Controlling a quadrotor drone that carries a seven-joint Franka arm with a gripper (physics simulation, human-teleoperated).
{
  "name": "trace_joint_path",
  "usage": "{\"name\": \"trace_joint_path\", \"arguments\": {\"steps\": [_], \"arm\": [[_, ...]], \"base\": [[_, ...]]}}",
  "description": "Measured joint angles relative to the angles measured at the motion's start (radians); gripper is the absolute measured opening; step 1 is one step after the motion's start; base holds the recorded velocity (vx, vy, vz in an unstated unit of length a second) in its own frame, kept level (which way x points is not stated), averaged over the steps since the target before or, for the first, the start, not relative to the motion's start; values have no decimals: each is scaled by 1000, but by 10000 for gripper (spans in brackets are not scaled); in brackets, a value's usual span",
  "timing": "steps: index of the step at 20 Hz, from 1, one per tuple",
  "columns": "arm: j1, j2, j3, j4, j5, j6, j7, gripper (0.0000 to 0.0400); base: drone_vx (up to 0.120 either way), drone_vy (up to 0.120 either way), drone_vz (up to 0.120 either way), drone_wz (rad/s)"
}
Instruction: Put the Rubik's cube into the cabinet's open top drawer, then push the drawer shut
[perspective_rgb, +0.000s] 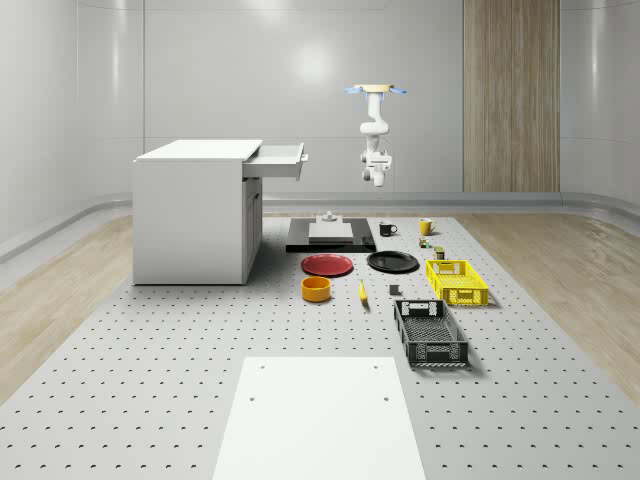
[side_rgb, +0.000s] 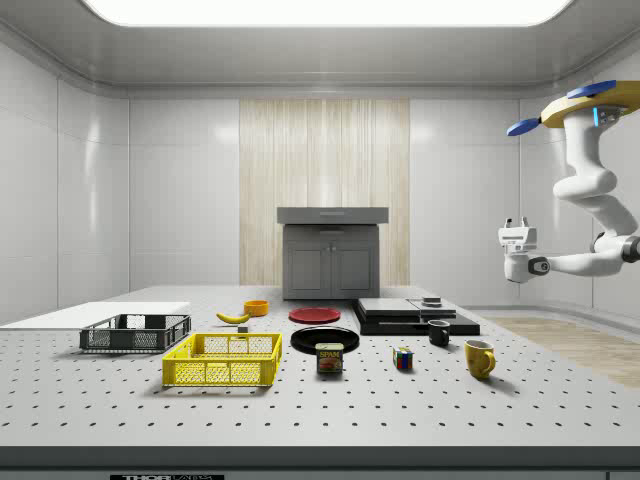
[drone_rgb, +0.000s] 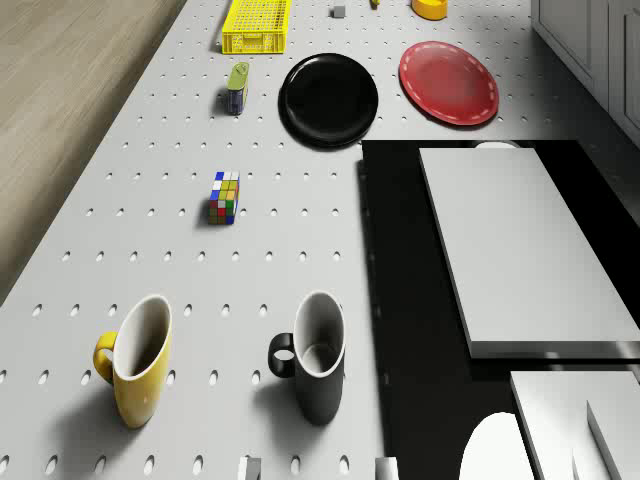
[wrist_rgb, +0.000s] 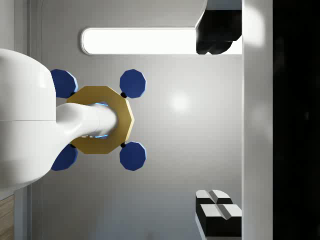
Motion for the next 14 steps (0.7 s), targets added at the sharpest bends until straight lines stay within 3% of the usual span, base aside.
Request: {"name": "trace_joint_path", "arguments": {"steps": [8, 14], "arm": [[-3, 40, 2, 170, 1, -124, -2, 400], [-5, 73, 3, 258, 2, -174, -2, 400]], "base": [[110, 110, 0, 0], [120, 120, 0, 0]]}}
